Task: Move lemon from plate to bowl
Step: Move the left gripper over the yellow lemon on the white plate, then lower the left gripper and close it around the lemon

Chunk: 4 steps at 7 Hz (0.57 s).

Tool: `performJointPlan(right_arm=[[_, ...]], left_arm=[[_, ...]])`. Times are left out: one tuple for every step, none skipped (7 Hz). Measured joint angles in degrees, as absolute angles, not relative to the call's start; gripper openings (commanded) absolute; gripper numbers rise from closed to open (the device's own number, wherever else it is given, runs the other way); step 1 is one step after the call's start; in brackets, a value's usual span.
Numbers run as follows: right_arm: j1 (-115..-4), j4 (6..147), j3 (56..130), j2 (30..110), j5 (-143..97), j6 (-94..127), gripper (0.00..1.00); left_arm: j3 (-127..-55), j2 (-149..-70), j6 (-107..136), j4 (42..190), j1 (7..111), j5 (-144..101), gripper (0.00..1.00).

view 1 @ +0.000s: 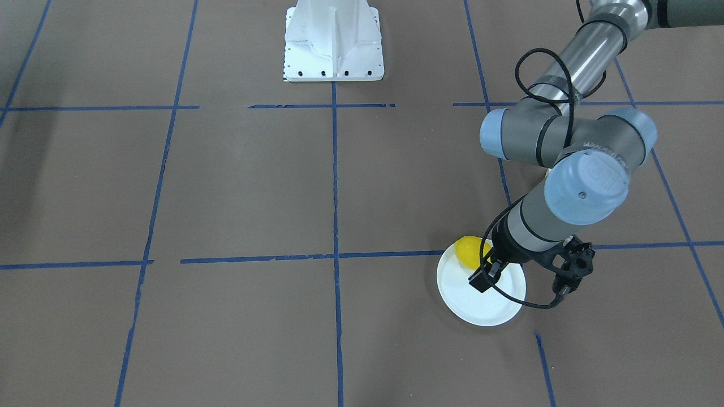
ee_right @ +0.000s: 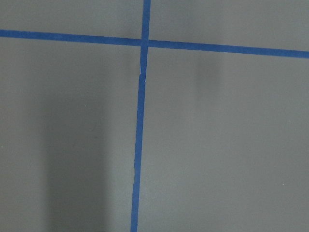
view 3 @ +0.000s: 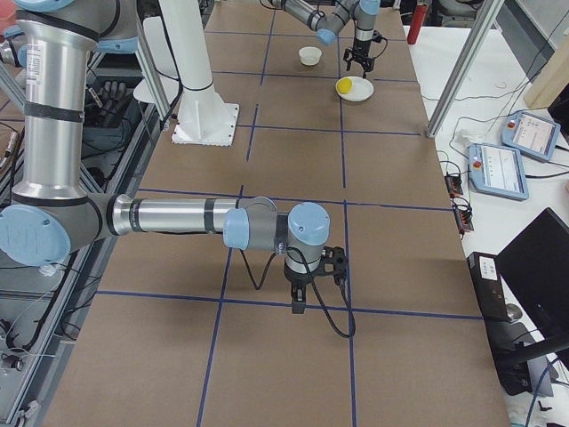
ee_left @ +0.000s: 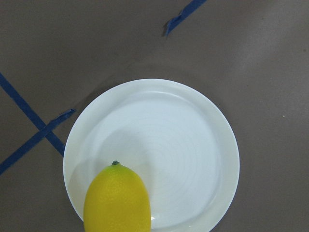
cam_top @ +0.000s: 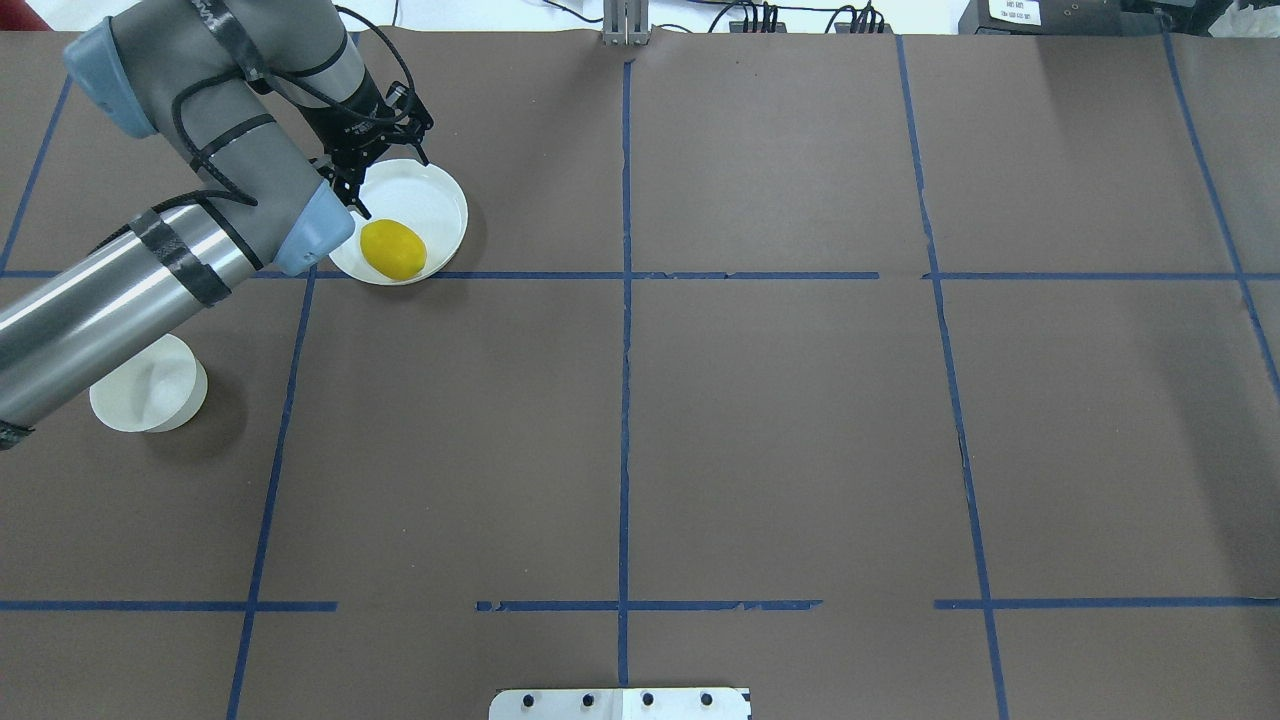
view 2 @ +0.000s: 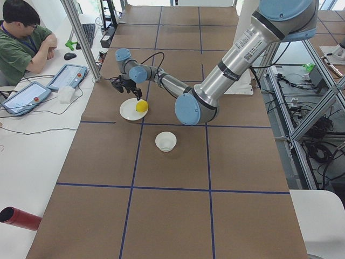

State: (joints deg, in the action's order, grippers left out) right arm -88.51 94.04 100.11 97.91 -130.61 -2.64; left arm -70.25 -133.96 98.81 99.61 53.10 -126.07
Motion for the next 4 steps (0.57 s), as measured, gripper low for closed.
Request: performJointPlan(right_arm=[[-88.51,94.04,100.11,97.91,-130.6,-2.64,1.0],[-88.51,94.04,100.1,97.91,-130.6,-2.64,1.0],[-88.51,94.04,100.11,97.91,-130.61,-2.64,1.0],[-88.51,94.04,100.11,97.91,-130.61,-2.64,1.0]], left_arm=[[-69.73,-133.57,99.07,99.86,52.36,-125.7,1.0],[-69.55,-132.78,99.13,100.01,51.43,-125.1,1.0],[-69.48,-132.24,99.14,100.12,50.53,-124.42,1.0],[-69.46,-132.03,99.14,100.17,49.92,-124.01,0.87]])
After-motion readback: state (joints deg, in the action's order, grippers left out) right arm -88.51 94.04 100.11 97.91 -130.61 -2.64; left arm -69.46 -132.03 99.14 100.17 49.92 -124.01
